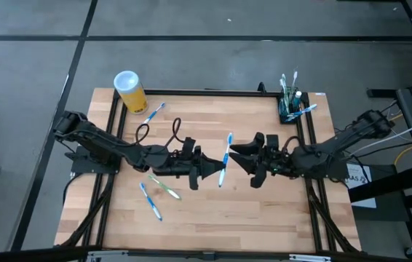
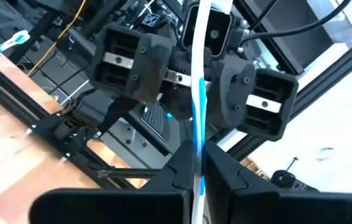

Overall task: Pick & Place toothbrushing station
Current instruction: Put the blue toothbrush into the mesh organizer

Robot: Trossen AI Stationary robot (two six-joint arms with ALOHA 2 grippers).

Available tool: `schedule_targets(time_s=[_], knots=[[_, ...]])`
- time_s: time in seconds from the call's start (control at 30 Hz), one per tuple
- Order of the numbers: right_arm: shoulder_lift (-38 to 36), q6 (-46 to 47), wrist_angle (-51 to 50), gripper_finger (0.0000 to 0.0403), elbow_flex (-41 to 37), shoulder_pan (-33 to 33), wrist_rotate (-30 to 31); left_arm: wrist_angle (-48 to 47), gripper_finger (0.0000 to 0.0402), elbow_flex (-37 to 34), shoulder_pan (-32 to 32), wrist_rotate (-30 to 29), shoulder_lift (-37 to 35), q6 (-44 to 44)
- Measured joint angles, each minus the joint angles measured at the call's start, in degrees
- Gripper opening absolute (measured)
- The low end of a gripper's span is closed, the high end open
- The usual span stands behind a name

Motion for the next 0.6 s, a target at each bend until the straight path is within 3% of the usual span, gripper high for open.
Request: schedule_targets(time_s=[0.6], knots=[[0.79,-1.63,3.93,0.0147,0.0,-3.14,-3.07,-0.4,0.0008,0.0,0.0,2.26,0.39,-1.5]])
